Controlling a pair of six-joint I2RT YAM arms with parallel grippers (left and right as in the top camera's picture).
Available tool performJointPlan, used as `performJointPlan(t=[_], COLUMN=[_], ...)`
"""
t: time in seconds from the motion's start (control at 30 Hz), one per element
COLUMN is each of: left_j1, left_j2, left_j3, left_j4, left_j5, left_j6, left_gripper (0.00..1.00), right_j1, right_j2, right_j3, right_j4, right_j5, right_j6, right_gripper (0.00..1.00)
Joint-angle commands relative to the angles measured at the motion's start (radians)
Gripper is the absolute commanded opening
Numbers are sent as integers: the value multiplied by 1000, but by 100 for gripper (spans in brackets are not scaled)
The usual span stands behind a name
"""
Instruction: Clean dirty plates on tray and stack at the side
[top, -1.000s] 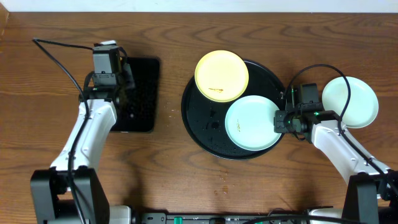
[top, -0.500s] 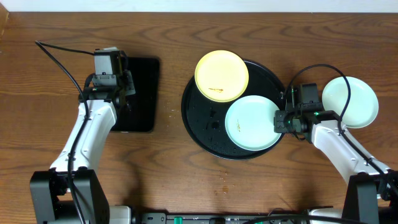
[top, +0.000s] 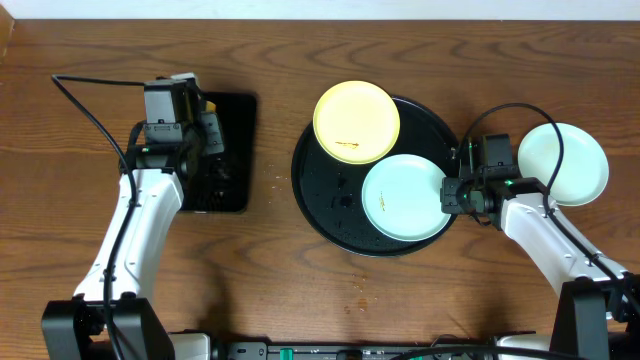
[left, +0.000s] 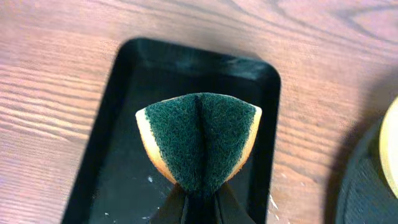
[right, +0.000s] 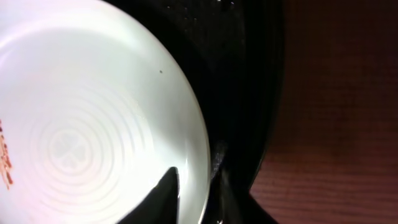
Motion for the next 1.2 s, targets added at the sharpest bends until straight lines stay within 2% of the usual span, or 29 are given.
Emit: performJointPlan(t=[0.0, 0.1, 0.43, 0.7, 0.9, 1.17], left_j1=[3, 3, 3, 3, 3, 3], left_j2=[-5, -5, -3, -3, -2, -2], left_j3=[23, 23, 23, 7, -3, -3], left_j4=[-25, -52, -81, -98, -97, -84], left_j5=[42, 42, 42, 38, 19, 24], left_j6=[16, 17, 16, 18, 40, 73], left_gripper=[8, 7, 8, 7, 7, 8], right_j1=[10, 10, 10, 10, 10, 10], right_j2=[1, 1, 2, 2, 2, 2], right_j3=[-6, -6, -47, -69, -75, -79], right_j4=[-1, 4, 98, 109, 98, 67], right_j5=[-5, -4, -5, -6, -78, -79], right_j6=[2, 2, 1, 2, 34, 144], right_gripper=[32, 35, 33, 17, 3, 2])
